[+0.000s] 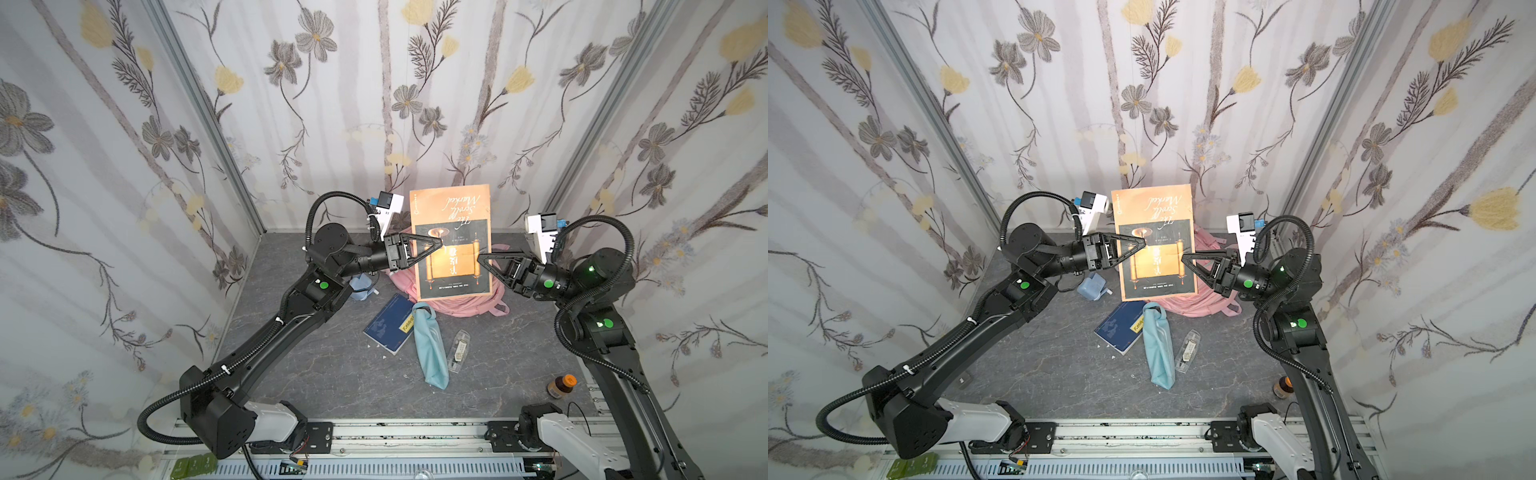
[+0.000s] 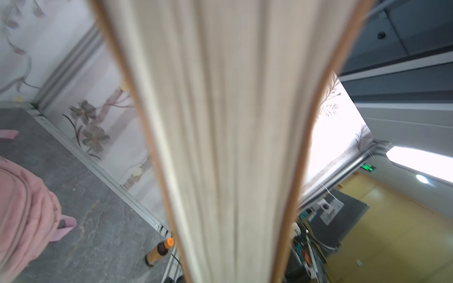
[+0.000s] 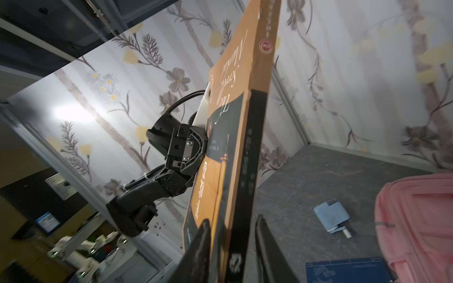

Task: Pack books, pencil case, and school supplies into a backpack
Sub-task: Pick up the book from the bottom-center of the table.

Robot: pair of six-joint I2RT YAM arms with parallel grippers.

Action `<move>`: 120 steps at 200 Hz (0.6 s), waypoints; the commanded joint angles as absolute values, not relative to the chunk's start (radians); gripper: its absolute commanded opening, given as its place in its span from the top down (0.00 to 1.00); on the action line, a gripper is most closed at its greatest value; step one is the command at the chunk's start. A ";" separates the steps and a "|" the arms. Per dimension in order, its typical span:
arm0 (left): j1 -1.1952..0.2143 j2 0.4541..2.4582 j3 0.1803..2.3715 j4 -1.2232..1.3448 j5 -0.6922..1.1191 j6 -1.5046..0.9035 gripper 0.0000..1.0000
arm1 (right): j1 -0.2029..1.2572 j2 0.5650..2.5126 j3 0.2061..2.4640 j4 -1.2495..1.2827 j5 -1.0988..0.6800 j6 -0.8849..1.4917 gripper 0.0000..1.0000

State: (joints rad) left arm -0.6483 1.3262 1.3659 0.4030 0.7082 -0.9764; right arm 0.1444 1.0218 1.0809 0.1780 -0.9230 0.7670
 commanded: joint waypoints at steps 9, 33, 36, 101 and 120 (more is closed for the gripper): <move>-0.690 1.313 1.435 0.437 0.369 -0.860 1.00 | 0.186 0.940 0.981 0.529 -0.589 0.880 0.06; -0.727 1.362 1.486 0.564 0.283 -0.907 1.00 | 0.304 0.926 0.937 0.696 -0.420 0.887 0.04; -0.731 1.371 1.493 0.578 0.276 -0.915 1.00 | 0.320 0.929 0.937 0.709 -0.398 0.886 0.04; -0.829 1.552 1.633 0.850 0.319 -0.985 1.00 | 0.595 1.060 0.993 0.938 -0.157 0.873 0.04; -0.844 1.573 1.623 0.951 0.292 -0.980 1.00 | 0.615 1.054 0.974 0.972 -0.108 0.865 0.05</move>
State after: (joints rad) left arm -0.8288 1.5570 1.6173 0.7055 0.3202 -0.9634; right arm 0.5945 1.0531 0.9871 0.8722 -0.2214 0.8700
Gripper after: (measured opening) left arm 0.148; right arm 0.957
